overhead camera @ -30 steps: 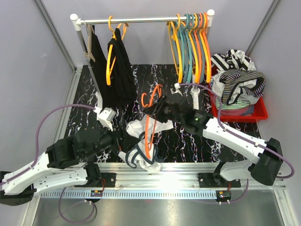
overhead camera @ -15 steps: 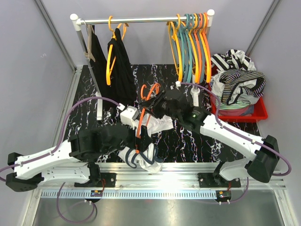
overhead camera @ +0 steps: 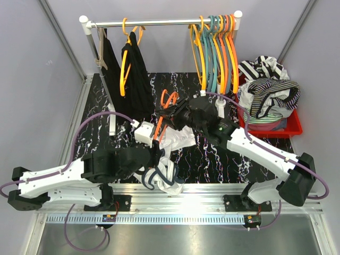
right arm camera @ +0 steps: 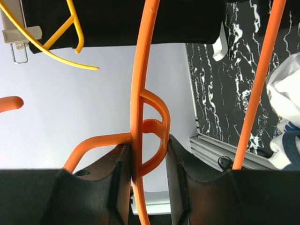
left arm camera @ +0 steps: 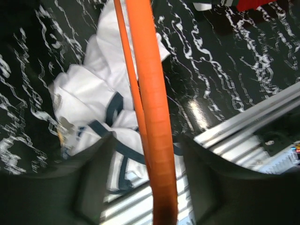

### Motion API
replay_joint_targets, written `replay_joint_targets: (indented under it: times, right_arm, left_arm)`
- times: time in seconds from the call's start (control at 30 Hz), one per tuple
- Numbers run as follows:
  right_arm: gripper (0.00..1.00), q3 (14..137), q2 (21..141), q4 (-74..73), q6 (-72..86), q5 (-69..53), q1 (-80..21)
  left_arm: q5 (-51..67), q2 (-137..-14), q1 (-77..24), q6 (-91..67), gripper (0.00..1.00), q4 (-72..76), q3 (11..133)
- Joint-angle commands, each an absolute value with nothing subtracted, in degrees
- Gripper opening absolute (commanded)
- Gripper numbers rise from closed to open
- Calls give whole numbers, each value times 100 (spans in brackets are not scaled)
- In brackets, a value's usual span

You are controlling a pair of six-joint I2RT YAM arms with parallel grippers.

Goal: Remove the tank top from the hanger

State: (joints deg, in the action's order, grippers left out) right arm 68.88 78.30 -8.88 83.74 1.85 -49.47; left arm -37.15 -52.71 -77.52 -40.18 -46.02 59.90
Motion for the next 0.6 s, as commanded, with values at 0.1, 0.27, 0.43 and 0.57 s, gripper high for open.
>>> replay_joint_targets:
  times: [0.1, 0.27, 0.43, 0.57]
  right_arm:
    - [0, 7075, 7743, -545, 8525, 9, -4869]
    - [20, 6996, 7717, -501, 8525, -167, -4816]
    - [100, 6891, 7620, -404, 8560, -413, -4650]
    - [100, 6524, 7164, -650, 8499, -597, -4518]
  left_arm:
    - [-4289, -4975, -7787, -3867, 0, -4043, 5889]
    - [-4061, -4860, -7778, -3709, 0, -3972, 5845]
    - [-4157, -4834, -7778, -3840, 0, -4271, 5959]
    - [-4411, -4737, -7778, -3902, 0, -4630, 6169]
